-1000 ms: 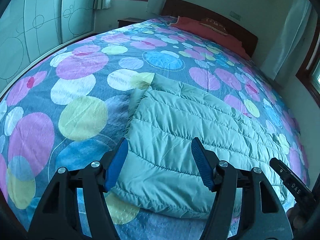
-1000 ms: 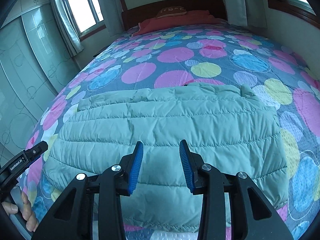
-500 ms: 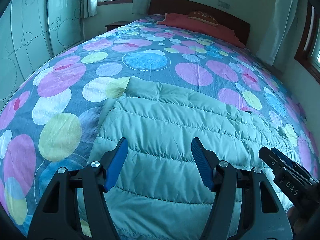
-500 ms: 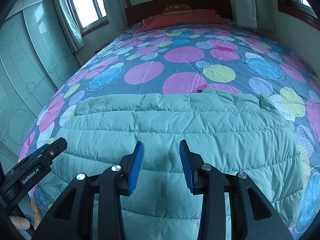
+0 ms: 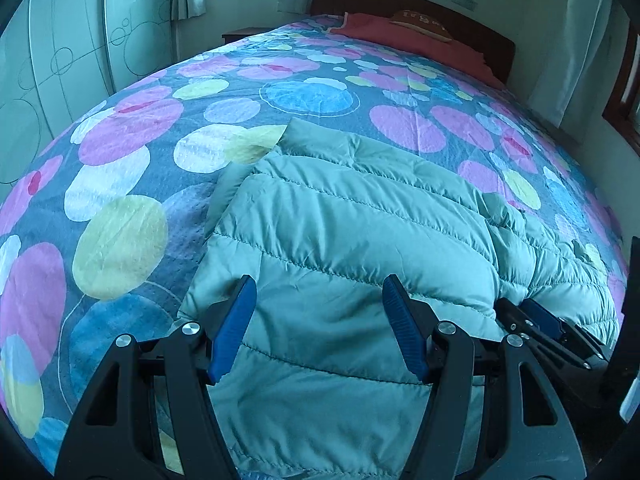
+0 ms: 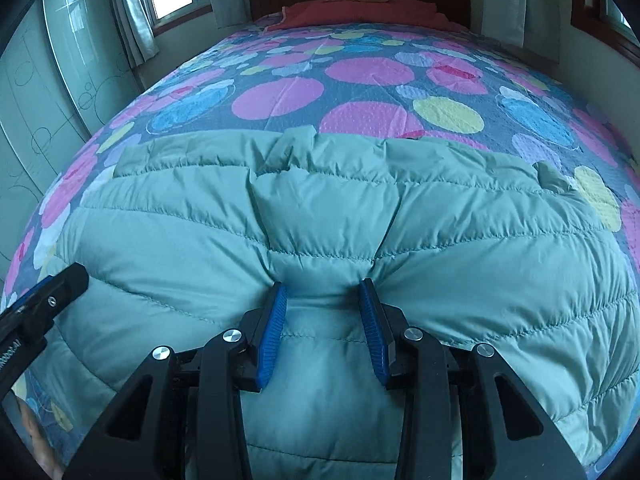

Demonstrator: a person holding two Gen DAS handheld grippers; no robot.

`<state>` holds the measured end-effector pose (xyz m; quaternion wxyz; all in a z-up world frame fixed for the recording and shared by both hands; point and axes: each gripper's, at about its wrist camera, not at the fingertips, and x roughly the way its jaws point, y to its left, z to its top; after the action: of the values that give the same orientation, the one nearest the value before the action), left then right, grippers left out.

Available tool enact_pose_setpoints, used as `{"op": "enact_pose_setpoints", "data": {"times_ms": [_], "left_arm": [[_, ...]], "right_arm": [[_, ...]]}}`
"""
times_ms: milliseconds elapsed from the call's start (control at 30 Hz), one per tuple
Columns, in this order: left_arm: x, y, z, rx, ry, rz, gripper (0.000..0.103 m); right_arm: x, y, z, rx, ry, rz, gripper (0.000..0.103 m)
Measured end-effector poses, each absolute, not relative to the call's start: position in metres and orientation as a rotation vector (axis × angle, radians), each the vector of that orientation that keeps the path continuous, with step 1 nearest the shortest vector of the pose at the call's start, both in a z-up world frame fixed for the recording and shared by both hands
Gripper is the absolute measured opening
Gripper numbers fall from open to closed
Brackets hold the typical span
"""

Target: Fold large clothes

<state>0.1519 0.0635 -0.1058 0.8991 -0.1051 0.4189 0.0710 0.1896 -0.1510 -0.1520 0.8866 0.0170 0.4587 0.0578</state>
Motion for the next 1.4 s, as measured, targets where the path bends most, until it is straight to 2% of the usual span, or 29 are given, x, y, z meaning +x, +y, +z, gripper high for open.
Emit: {"op": "enact_pose_setpoints", "data": {"times_ms": [567,867,1100,1233,1400], "left_arm": [[0.129,0.074,-0.100,-0.250,0.860,0.153,0.065],[0.091,0.114,-0.100,-0.434,0.848,0.184,0.065],[0.069,0.128,-0.123,-0.533,0.890,0.229,0.066],[0.080,0.127,-0.138,-0.584,0.932,0.205,0.077],[0.099,0.126,-0.144,-0.619,0.901,0.168,0.077]], "right_arm": [[0.187,-0.142,-0.157,-0.022,0.934,0.083,0.038],[0.186,-0.141,-0.157,-0.026,0.928,0.081,0.038],[0.186,-0.141,-0.157,-0.027,0.923,0.080,0.038],[0.186,-0.141,-0.157,-0.028,0.923,0.079,0.038],[0.186,-0.141,-0.157,-0.029,0.922,0.079,0.038]]}}
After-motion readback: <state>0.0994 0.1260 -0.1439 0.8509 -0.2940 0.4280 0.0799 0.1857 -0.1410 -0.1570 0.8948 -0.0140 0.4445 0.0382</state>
